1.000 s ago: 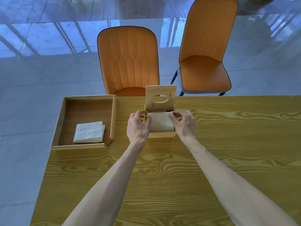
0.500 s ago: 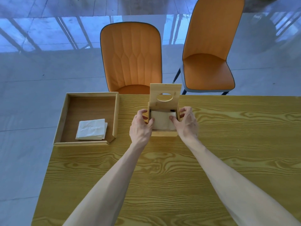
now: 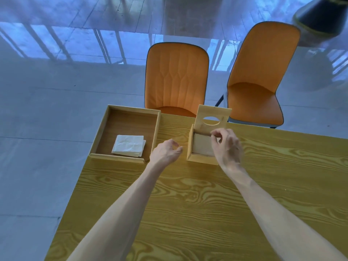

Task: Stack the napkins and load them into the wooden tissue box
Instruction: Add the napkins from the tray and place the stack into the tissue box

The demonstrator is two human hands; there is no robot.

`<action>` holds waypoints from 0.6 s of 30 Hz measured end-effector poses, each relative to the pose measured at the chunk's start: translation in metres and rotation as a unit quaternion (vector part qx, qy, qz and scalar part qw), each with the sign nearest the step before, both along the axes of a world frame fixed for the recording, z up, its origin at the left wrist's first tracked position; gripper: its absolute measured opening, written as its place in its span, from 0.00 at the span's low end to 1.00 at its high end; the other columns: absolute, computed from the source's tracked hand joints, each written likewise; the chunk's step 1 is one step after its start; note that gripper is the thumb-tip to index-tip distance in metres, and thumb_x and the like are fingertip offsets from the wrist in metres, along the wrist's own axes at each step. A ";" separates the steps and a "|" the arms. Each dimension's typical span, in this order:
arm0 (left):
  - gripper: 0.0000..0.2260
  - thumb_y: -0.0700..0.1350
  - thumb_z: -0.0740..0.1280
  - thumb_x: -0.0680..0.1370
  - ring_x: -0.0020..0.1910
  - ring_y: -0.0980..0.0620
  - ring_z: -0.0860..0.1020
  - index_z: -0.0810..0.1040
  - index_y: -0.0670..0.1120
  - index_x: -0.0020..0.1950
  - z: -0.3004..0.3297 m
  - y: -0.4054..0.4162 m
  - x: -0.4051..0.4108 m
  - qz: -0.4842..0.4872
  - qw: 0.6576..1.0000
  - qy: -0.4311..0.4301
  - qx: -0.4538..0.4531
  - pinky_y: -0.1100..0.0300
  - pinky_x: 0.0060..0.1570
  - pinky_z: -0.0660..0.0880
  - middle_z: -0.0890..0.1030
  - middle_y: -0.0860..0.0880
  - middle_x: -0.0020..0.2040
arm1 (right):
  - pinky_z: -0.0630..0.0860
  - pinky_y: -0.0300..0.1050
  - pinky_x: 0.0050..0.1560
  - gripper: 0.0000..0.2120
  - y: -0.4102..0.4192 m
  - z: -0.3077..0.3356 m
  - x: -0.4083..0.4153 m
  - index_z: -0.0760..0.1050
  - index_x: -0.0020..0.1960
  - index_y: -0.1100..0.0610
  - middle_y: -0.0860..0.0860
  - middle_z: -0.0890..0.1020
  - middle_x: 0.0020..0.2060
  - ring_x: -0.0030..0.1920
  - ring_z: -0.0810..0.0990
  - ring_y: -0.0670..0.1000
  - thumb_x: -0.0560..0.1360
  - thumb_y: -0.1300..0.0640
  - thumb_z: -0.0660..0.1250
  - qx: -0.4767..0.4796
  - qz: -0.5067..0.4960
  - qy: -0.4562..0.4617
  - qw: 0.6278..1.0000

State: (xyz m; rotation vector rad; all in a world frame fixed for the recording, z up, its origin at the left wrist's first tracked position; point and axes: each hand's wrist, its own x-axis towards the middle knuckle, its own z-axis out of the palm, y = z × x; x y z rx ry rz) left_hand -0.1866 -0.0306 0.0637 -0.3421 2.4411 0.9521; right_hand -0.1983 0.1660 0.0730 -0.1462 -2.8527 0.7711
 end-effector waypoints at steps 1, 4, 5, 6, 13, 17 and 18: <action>0.20 0.61 0.62 0.78 0.57 0.47 0.80 0.76 0.52 0.65 0.002 -0.009 0.003 0.004 1.000 0.002 -0.011 0.48 0.58 0.77 0.82 0.48 0.61 | 0.78 0.43 0.37 0.05 -0.009 0.005 0.001 0.82 0.51 0.53 0.52 0.83 0.50 0.43 0.82 0.51 0.77 0.59 0.69 0.000 0.024 0.020 1.000; 0.20 0.59 0.62 0.79 0.58 0.47 0.79 0.77 0.49 0.64 0.006 -0.039 0.013 0.028 0.999 0.011 -0.034 0.49 0.59 0.76 0.81 0.47 0.61 | 0.82 0.46 0.40 0.05 -0.044 0.014 0.007 0.82 0.51 0.52 0.50 0.84 0.48 0.42 0.83 0.49 0.76 0.58 0.70 -0.004 0.095 0.022 0.995; 0.19 0.59 0.62 0.79 0.57 0.47 0.80 0.77 0.49 0.64 0.008 -0.051 0.016 0.041 0.998 0.013 -0.040 0.49 0.58 0.76 0.82 0.47 0.60 | 0.82 0.46 0.41 0.05 -0.056 0.014 0.009 0.82 0.51 0.51 0.49 0.85 0.47 0.42 0.83 0.49 0.76 0.57 0.70 -0.005 0.117 0.009 0.993; 0.18 0.58 0.62 0.79 0.56 0.47 0.80 0.78 0.49 0.63 0.010 -0.063 0.020 0.054 0.997 0.014 -0.047 0.50 0.57 0.76 0.82 0.47 0.59 | 0.82 0.46 0.41 0.05 -0.069 0.013 0.011 0.82 0.51 0.51 0.49 0.85 0.47 0.43 0.83 0.49 0.77 0.56 0.69 -0.010 0.140 -0.010 0.990; 0.18 0.56 0.60 0.80 0.58 0.44 0.80 0.76 0.48 0.66 0.007 -0.145 0.038 0.144 0.977 0.043 -0.151 0.51 0.51 0.75 0.82 0.45 0.60 | 0.75 0.51 0.62 0.16 -0.159 -0.001 0.020 0.77 0.66 0.53 0.52 0.81 0.63 0.63 0.78 0.54 0.81 0.57 0.59 0.047 0.324 -0.203 0.923; 0.21 0.55 0.62 0.80 0.62 0.42 0.77 0.71 0.46 0.70 -0.004 -0.169 0.031 0.187 0.970 0.076 -0.137 0.46 0.57 0.74 0.80 0.43 0.63 | 0.76 0.55 0.58 0.17 -0.193 -0.022 0.022 0.75 0.63 0.56 0.53 0.79 0.60 0.64 0.75 0.57 0.79 0.66 0.55 0.095 0.380 -0.228 0.891; 0.22 0.55 0.62 0.80 0.63 0.41 0.77 0.70 0.46 0.71 -0.007 -0.171 0.028 0.184 0.971 0.068 -0.137 0.44 0.61 0.73 0.79 0.43 0.64 | 0.76 0.55 0.58 0.17 -0.199 -0.027 0.022 0.73 0.63 0.57 0.52 0.78 0.60 0.64 0.74 0.57 0.78 0.68 0.55 0.108 0.391 -0.237 0.883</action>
